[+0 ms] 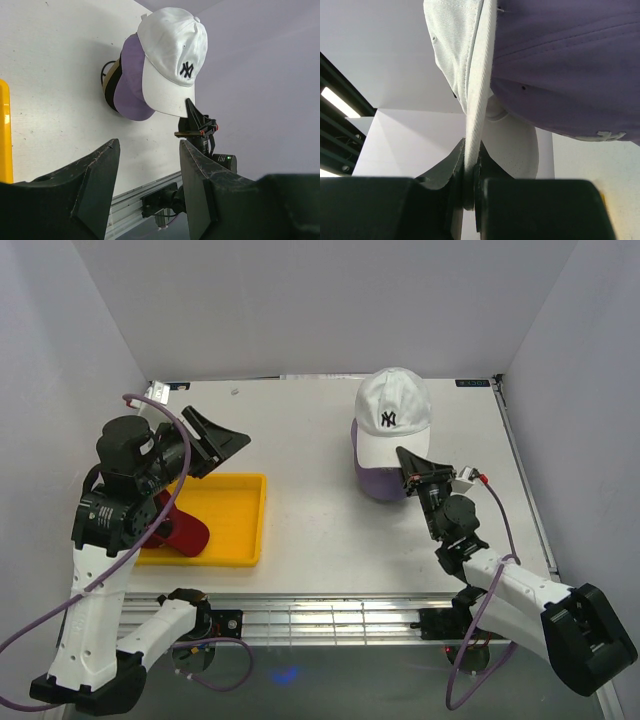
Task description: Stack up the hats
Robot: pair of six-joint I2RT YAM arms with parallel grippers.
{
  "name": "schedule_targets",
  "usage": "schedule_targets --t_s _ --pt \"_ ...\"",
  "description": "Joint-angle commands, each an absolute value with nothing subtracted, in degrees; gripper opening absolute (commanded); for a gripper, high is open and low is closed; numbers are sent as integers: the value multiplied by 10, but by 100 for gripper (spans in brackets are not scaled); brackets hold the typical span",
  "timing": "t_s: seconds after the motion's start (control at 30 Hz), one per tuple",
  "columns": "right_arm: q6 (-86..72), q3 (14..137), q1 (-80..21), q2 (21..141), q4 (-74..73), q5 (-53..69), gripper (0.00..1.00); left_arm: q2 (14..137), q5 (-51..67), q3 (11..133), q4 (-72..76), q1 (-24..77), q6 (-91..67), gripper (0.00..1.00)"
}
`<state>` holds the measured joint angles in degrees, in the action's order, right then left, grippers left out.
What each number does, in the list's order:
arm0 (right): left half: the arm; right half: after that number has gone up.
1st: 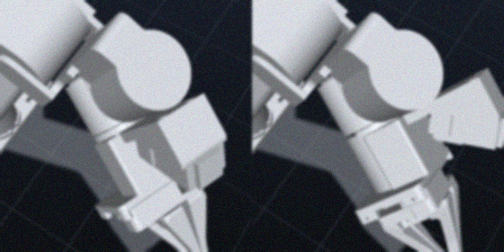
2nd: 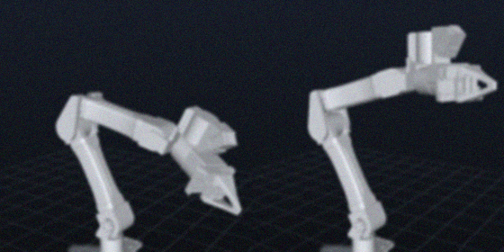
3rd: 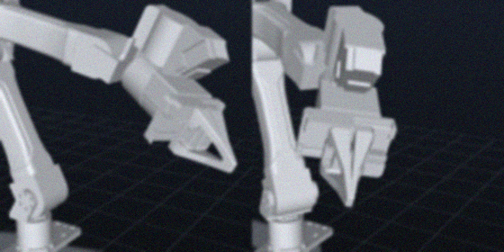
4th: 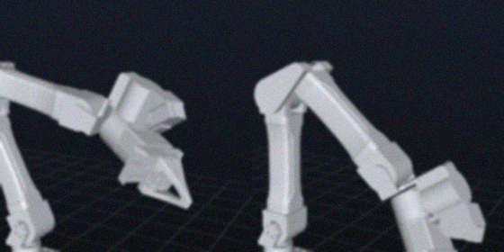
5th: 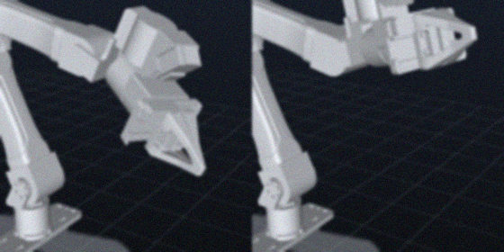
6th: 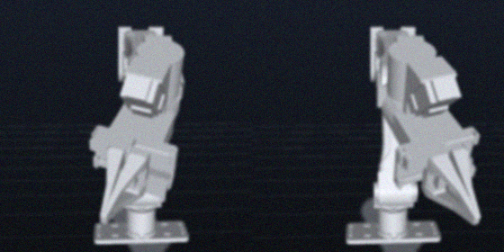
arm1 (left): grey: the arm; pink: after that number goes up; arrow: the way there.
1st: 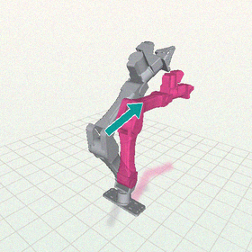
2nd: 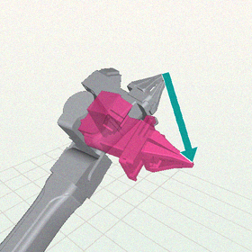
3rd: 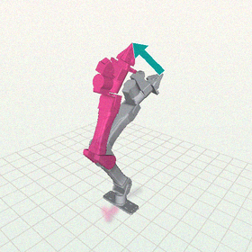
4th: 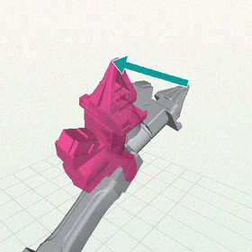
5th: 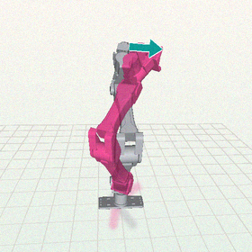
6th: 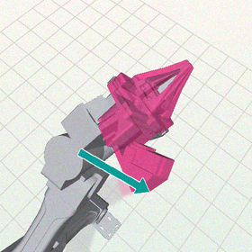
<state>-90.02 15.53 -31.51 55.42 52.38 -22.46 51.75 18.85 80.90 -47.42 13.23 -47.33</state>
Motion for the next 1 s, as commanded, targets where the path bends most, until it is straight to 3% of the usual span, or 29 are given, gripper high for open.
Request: schedule_targets --t_s 0.0,0.97 --pt "-909 130 -322 568 607 -269 8 509 196 804 -463 137 -463 61" --pt "-925 69 -320 594 560 -258 8 504 181 789 -470 142 -454 61"
